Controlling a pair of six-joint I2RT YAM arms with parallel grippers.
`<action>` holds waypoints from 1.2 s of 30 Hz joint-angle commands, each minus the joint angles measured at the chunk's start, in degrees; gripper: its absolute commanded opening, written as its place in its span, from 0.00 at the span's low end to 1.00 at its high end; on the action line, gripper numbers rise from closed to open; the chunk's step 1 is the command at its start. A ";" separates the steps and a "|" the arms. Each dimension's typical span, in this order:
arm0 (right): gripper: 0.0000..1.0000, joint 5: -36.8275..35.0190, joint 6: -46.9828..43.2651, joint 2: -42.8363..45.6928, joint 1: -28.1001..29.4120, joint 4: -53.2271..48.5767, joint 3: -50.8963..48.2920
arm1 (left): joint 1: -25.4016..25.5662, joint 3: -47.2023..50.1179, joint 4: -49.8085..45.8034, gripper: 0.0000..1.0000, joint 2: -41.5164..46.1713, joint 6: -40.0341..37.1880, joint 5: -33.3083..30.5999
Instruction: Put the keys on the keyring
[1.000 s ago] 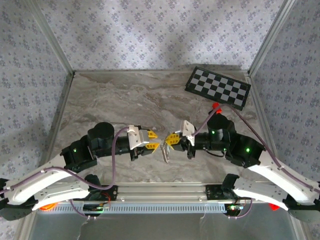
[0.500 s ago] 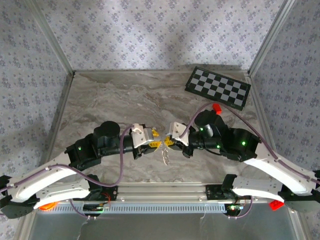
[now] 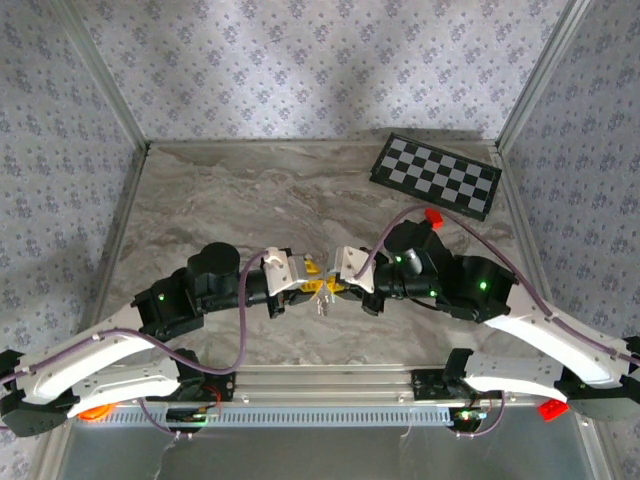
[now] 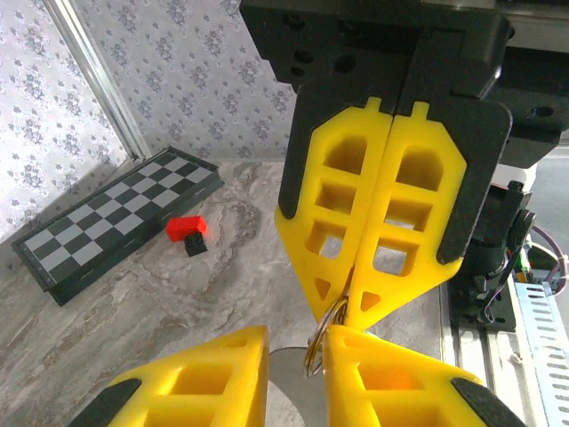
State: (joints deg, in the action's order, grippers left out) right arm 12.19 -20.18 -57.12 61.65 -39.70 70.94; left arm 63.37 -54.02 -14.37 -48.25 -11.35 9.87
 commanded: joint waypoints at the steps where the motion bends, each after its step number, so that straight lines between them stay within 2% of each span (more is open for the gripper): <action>1: 0.00 0.09 -0.89 -0.07 0.67 -0.66 1.95 | -0.27 -0.09 2.55 0.22 -0.12 -0.16 1.40; 9: 0.00 0.04 -0.63 0.10 0.89 -0.48 1.83 | -0.27 -0.03 2.17 0.20 -0.58 -0.49 3.86; 17: 0.00 -0.23 -0.46 0.56 0.95 0.06 1.15 | -0.27 -0.34 1.83 0.01 -0.51 -0.84 3.53; 22: 0.00 -0.13 0.58 1.38 1.01 1.73 0.29 | -0.27 0.26 2.62 0.00 0.45 -1.09 3.78; 23: 0.02 0.18 1.09 1.77 1.02 2.26 -0.19 | -0.27 0.43 3.19 0.00 0.80 -1.12 4.12; 24: 0.09 0.34 1.64 2.24 1.02 2.85 -0.73 | -0.21 0.93 3.92 0.00 1.23 -1.04 4.54; 27: 0.20 0.56 3.23 4.20 0.97 4.90 -3.04 | -0.26 2.00 6.13 0.00 2.53 -1.02 6.38; 36: 0.28 4.70 7.05 10.01 0.21 8.51 -8.08 | -0.28 2.95 7.95 0.00 3.79 -1.52 11.02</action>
State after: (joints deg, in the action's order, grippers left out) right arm 14.22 -15.46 -48.58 62.19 -34.15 63.55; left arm 63.37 -51.05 -10.15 -45.74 -12.23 17.82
